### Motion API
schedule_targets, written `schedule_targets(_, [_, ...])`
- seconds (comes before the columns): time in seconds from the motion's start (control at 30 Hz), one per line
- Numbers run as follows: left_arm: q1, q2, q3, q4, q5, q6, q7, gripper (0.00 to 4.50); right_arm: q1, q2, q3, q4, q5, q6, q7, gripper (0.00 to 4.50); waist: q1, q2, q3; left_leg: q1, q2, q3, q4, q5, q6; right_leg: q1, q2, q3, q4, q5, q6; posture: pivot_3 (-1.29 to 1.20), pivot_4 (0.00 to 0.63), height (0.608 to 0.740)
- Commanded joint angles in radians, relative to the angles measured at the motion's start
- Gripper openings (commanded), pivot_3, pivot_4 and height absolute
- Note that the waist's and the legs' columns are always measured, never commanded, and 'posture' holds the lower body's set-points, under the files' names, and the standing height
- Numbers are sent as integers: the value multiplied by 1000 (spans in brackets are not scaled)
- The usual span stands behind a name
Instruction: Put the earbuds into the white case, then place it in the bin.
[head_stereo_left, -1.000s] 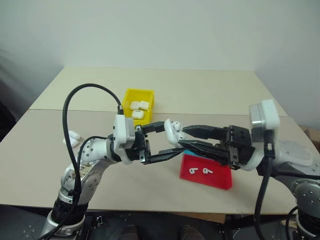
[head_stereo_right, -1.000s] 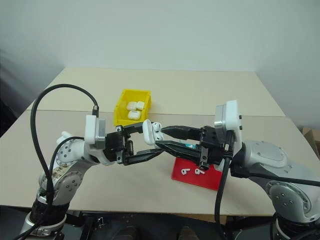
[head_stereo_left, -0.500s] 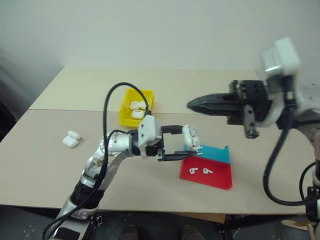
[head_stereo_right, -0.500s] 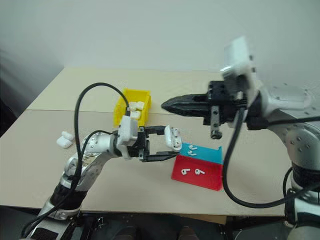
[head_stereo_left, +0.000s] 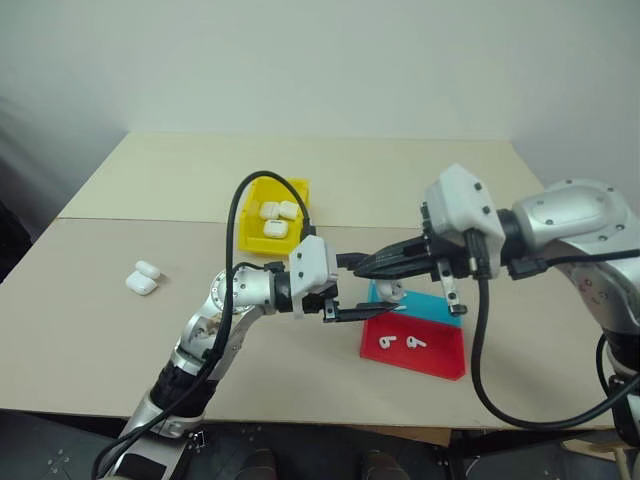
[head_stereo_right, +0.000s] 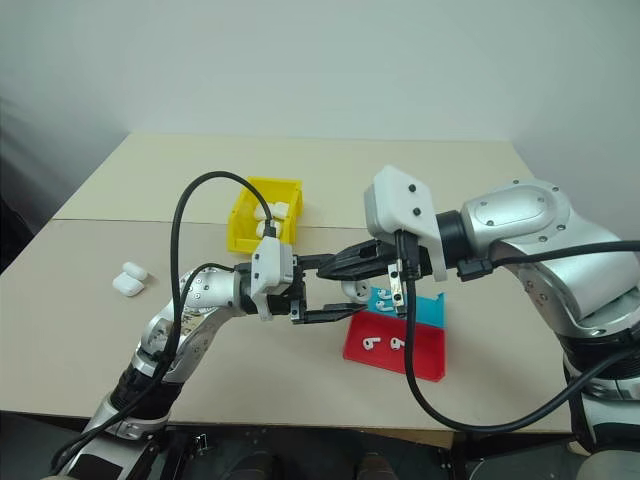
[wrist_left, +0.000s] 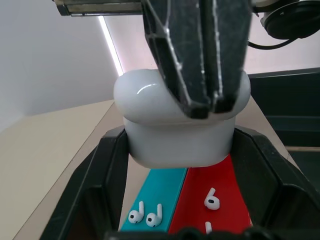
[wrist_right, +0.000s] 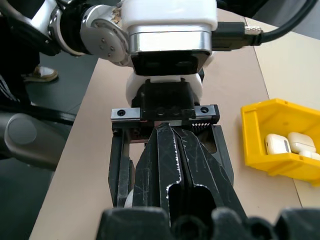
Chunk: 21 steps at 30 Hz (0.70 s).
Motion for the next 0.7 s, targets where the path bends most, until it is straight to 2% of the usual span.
schedule_targets(0.03, [-7,-2,16,-54,-11,-20,2,2766,6,-9,3,-9,-51,-23,10,37,0,0,0,0,0,0,0,0,0,0,0,0,0,0,0,0,150,740])
schedule_targets(0.23, [2,-4,32,-46,-20,-44,-4,2766,25,-43,-21,10,-93,-46,43,37,0,0,0,0,0,0,0,0,0,0,0,0,0,0,0,0,150,740])
schedule_targets(0.47, [12,-16,42,-40,-22,-59,2,2766,19,-22,-109,18,-39,-40,32,37,0,0,0,0,0,0,0,0,0,0,0,0,0,0,0,0,150,740])
schedule_targets(0.6, [37,-17,75,-57,-43,-74,15,2766,5,19,-226,43,53,-12,-22,37,0,0,0,0,0,0,0,0,0,0,0,0,0,0,0,0,150,740])
schedule_targets(0.7, [35,27,123,-111,-57,30,61,2766,27,41,-326,55,119,28,-92,37,0,0,0,0,0,0,0,0,0,0,0,0,0,0,0,0,150,740])
